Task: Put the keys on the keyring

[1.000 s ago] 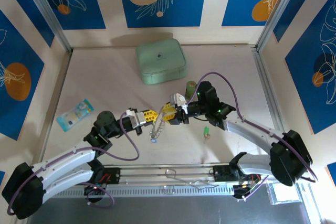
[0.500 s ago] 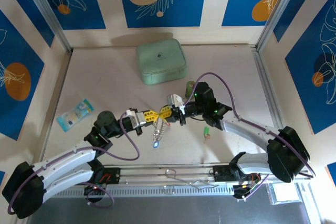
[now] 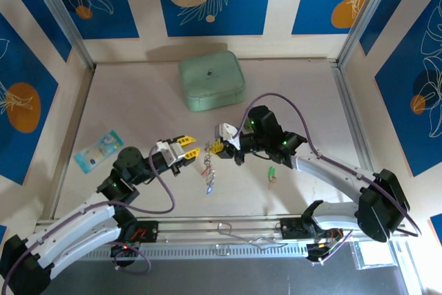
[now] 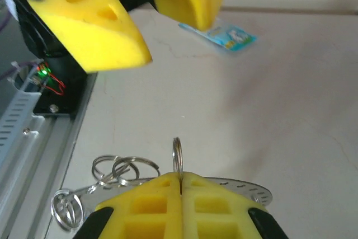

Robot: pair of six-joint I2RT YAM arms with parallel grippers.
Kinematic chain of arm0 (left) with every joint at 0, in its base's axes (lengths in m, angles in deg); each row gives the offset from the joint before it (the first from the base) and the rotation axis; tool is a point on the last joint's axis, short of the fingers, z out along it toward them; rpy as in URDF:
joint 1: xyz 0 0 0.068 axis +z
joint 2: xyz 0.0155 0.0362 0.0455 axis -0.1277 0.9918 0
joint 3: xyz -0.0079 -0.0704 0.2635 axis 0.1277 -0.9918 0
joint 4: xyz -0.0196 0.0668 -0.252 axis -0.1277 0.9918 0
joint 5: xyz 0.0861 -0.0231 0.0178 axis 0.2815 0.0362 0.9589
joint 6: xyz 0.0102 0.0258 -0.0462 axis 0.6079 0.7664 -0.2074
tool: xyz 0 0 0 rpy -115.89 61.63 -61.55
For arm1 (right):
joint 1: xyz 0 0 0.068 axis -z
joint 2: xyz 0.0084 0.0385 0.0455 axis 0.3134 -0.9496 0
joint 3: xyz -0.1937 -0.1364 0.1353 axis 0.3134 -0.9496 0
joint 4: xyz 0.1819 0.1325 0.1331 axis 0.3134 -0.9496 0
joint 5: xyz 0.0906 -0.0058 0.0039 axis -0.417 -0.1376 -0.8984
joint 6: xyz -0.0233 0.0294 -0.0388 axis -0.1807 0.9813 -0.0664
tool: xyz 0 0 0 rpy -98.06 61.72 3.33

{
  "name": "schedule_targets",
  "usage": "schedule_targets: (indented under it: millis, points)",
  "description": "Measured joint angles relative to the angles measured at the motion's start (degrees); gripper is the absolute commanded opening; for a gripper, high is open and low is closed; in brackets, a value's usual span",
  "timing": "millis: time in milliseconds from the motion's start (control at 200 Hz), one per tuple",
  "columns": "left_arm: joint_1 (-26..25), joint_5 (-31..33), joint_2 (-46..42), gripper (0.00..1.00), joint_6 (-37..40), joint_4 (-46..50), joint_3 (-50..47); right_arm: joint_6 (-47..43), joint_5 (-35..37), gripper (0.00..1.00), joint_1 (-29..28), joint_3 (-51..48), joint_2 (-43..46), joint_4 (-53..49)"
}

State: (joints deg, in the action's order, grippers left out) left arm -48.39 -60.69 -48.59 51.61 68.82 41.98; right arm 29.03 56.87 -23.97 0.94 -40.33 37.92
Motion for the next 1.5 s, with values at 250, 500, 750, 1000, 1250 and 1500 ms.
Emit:
schedule_targets:
  millis: [250, 500, 750, 1000, 1250, 1500]
  points:
    - [0.0, -1.84, 2.03, 0.3, 1.22, 11.19, 3.3, -4.98, 11.8, 0.0, -4.66, 15.67, -4.35, -21.62]
    - [0.0, -4.04, 7.43, 0.26, 0.04, 12.92, 3.72, -8.13, 18.4, 0.0, -8.17, 22.18, -9.73, -34.16]
    - [0.0, -5.09, 7.82, 0.25, -0.52, 12.9, 3.74, -9.35, 19.78, 0.0, -9.73, 26.43, -11.41, -37.99]
    - [0.0, -6.58, 8.46, 0.1, -1.88, 12.59, 3.74, -9.75, 20.15, 0.0, -10.6, 26.99, -11.69, -38.66]
    - [0.0, -7.41, 8.57, 0.0, -2.71, 12.22, 3.72, -9.73, 20.41, 0.0, -10.69, 27.3, -11.69, -39.12]
    - [0.0, -7.82, 8.22, 0.0, -3.52, 8.44, 2.49, -6.75, 14.19, 0.36, -7.5, 23.37, -9.44, -32.44]
